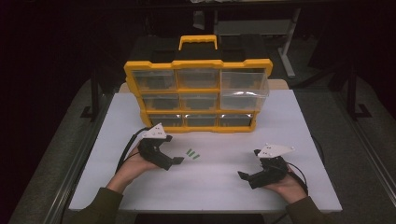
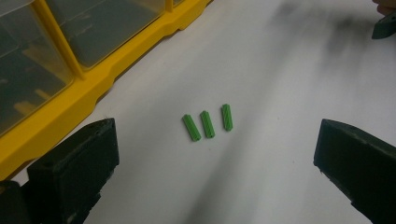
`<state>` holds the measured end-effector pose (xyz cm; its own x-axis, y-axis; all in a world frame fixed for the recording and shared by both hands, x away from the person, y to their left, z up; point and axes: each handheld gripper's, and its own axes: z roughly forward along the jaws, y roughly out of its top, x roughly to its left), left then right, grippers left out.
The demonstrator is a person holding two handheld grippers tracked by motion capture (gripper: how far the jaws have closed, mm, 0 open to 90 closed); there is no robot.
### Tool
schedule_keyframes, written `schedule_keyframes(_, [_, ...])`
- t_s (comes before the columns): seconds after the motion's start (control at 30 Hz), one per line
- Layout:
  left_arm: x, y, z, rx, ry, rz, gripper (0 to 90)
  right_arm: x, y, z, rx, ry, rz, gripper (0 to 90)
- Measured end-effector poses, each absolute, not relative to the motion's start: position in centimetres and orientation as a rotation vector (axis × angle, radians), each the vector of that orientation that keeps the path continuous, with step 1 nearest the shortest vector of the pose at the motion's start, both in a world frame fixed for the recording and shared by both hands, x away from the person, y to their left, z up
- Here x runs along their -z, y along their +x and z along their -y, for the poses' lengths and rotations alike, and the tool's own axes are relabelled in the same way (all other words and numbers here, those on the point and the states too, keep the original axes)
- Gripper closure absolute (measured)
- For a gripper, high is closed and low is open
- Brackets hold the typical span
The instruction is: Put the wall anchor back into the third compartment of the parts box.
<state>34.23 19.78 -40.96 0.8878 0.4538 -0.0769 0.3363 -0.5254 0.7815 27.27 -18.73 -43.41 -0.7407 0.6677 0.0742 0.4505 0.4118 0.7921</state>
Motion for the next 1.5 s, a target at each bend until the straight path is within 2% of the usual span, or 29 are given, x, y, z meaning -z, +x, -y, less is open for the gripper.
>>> schedule_keyframes(0.7, [41.3, 36.8, -17.0, -0.123, 2.188, -0.582, 0.0, 43.4, 27.4, 18.7, -1.241, 0.983, -2.411, 0.0])
schedule_keyframes(0.97, [41.7, 37.7, -16.3, -0.166, 2.190, -0.598, 0.4, 43.4, 27.3, 18.7, -1.240, 0.973, -2.415, 0.0])
schedule_keyframes(1.23, [42.3, 37.7, -15.9, -0.171, 2.223, -0.612, 8.3, 43.3, 27.2, 18.7, -1.246, 0.966, -2.413, 0.0])
schedule_keyframes(1.27, [42.5, 37.7, -15.9, -0.174, 2.232, -0.618, 14.3, 43.3, 27.2, 18.7, -1.248, 0.963, -2.413, 0.0])
schedule_keyframes(1.5, [43.1, 37.9, -15.7, -0.147, 2.274, -0.647, 26.4, 43.4, 27.1, 18.7, -1.246, 0.959, -2.414, 0.0])
